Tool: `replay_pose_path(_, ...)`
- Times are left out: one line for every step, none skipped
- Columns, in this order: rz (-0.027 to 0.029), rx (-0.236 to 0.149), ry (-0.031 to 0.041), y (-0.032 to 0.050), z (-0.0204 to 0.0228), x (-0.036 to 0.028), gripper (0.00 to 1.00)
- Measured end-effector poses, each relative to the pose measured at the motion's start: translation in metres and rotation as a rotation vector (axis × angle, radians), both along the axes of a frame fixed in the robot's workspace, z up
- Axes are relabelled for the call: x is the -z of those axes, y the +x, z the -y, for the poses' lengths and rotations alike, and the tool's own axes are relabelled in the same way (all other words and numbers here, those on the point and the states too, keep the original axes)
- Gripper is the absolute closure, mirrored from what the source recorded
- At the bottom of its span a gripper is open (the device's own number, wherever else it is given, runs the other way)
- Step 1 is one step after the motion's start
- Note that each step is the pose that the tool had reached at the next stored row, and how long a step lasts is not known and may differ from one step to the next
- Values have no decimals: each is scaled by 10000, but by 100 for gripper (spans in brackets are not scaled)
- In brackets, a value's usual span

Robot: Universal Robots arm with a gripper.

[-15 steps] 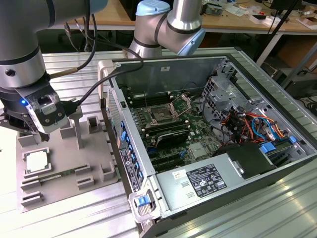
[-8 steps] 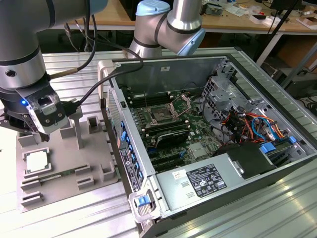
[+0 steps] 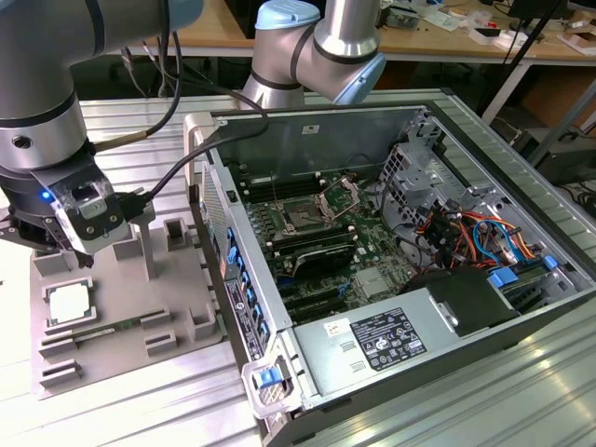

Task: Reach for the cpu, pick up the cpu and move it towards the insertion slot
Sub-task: 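Reach for the cpu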

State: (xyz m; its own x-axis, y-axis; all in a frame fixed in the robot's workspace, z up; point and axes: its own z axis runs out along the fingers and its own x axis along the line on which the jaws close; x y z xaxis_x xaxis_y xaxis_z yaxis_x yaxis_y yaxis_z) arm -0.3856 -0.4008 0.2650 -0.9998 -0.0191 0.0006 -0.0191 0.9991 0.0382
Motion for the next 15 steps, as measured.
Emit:
replay_pose_path(1,0,1,0,0,13,89)
replay_pose_path(1,0,1,0,0,27,89)
replay_pose_path(1,0,1,0,0,28,89)
replay_pose_path(1,0,0,0,0,29,89)
replay_pose_path(1,0,0,0,0,31,89)
replay_pose_path(1,0,0,0,0,33,89)
replay_pose_path(1,-1,0,0,0,38,89)
replay_pose_path(1,0,0,0,0,43,89)
replay_pose_path(1,0,0,0,0,45,89)
replay_pose_path(0,0,0,0,0,46,89)
replay_pose_path(0,0,0,0,0,48,89)
replay_pose_path(1,0,0,0,0,50,89)
replay_pose_path(1,0,0,0,0,51,89)
replay_pose_path(1,0,0,0,0,54,89)
replay_pose_path(1,0,0,0,0,57,89)
